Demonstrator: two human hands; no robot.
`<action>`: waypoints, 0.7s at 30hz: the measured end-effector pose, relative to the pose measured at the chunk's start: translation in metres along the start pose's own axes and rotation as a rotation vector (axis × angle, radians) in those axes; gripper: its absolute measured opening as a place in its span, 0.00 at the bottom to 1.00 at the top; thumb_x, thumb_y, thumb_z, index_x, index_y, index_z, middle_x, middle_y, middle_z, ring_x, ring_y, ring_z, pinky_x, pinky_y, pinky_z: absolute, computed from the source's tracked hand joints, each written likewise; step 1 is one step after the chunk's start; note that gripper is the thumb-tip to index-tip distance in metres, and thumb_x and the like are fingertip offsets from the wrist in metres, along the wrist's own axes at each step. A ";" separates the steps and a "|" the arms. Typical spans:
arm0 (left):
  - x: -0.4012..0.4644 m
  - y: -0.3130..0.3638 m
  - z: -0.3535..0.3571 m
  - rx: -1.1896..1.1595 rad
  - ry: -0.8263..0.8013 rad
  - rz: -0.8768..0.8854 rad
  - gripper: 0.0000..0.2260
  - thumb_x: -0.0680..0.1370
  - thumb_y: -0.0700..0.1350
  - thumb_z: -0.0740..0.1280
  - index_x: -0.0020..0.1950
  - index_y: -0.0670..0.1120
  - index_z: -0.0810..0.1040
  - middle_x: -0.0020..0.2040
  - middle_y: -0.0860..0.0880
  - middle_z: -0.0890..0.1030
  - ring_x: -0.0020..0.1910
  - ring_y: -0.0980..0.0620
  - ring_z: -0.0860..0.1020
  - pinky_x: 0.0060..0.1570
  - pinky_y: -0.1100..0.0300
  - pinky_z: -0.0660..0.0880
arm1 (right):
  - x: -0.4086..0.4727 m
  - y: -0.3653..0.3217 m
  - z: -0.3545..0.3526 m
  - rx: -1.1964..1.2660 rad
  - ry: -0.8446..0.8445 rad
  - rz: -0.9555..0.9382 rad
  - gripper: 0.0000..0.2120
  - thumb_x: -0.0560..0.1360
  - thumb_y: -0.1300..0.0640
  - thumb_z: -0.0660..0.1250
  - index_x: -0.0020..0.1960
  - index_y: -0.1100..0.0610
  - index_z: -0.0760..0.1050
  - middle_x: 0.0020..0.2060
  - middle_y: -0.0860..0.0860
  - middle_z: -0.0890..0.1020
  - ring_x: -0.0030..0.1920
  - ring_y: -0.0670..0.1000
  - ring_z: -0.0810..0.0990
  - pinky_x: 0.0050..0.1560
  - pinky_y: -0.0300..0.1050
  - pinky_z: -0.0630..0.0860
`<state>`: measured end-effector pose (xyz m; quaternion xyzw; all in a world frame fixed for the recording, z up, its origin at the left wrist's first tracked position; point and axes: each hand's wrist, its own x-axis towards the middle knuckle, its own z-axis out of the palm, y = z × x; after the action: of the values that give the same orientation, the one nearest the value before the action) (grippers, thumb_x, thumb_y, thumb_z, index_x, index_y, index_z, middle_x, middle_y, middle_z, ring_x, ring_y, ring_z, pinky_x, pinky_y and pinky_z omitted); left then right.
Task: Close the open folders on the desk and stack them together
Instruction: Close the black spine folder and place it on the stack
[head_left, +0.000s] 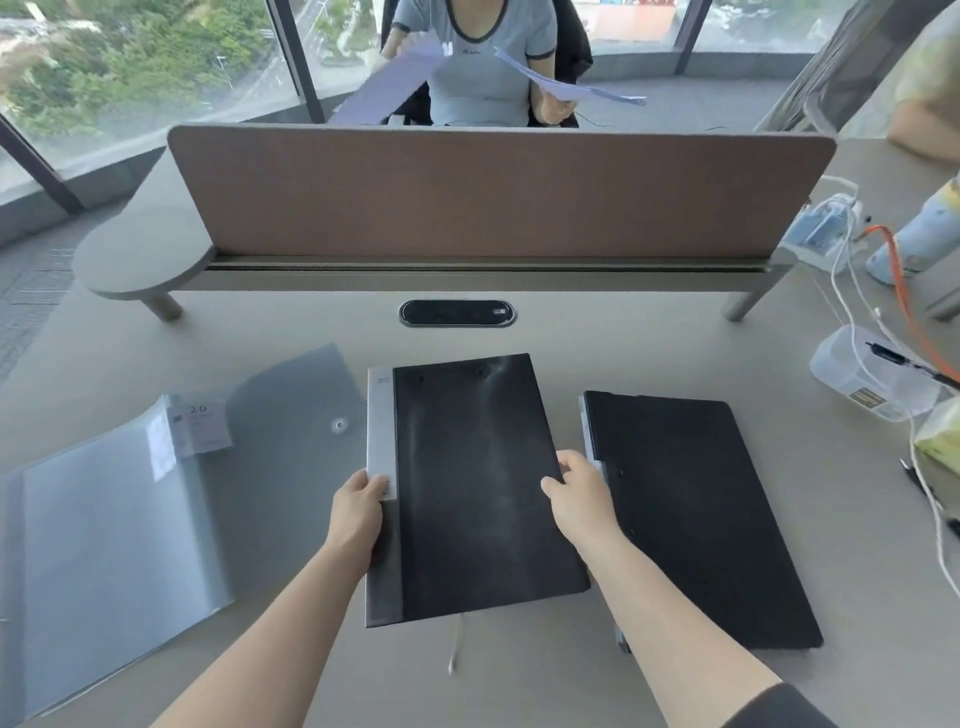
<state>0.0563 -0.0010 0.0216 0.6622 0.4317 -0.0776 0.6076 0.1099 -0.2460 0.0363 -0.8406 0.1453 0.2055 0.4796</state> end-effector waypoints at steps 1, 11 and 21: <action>-0.002 0.004 0.004 -0.010 -0.015 0.004 0.07 0.78 0.41 0.61 0.41 0.43 0.73 0.38 0.43 0.74 0.35 0.48 0.69 0.33 0.58 0.62 | -0.001 0.000 -0.007 0.012 0.014 -0.007 0.10 0.75 0.64 0.60 0.53 0.54 0.76 0.46 0.52 0.82 0.40 0.55 0.78 0.40 0.46 0.73; -0.041 0.039 0.077 -0.035 -0.240 0.076 0.08 0.80 0.43 0.65 0.42 0.45 0.79 0.30 0.54 0.80 0.33 0.52 0.74 0.33 0.59 0.69 | 0.001 0.026 -0.097 0.081 0.192 0.004 0.14 0.77 0.64 0.58 0.58 0.54 0.76 0.43 0.54 0.83 0.36 0.51 0.76 0.40 0.47 0.74; -0.078 0.036 0.161 0.035 -0.415 0.083 0.07 0.79 0.42 0.68 0.52 0.40 0.82 0.41 0.47 0.83 0.34 0.50 0.80 0.39 0.56 0.78 | 0.007 0.086 -0.176 0.107 0.327 0.129 0.17 0.79 0.62 0.59 0.67 0.57 0.74 0.58 0.54 0.79 0.56 0.54 0.76 0.53 0.46 0.70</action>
<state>0.1005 -0.1744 0.0569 0.6596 0.2681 -0.1945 0.6747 0.1142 -0.4414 0.0486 -0.8250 0.2856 0.0885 0.4796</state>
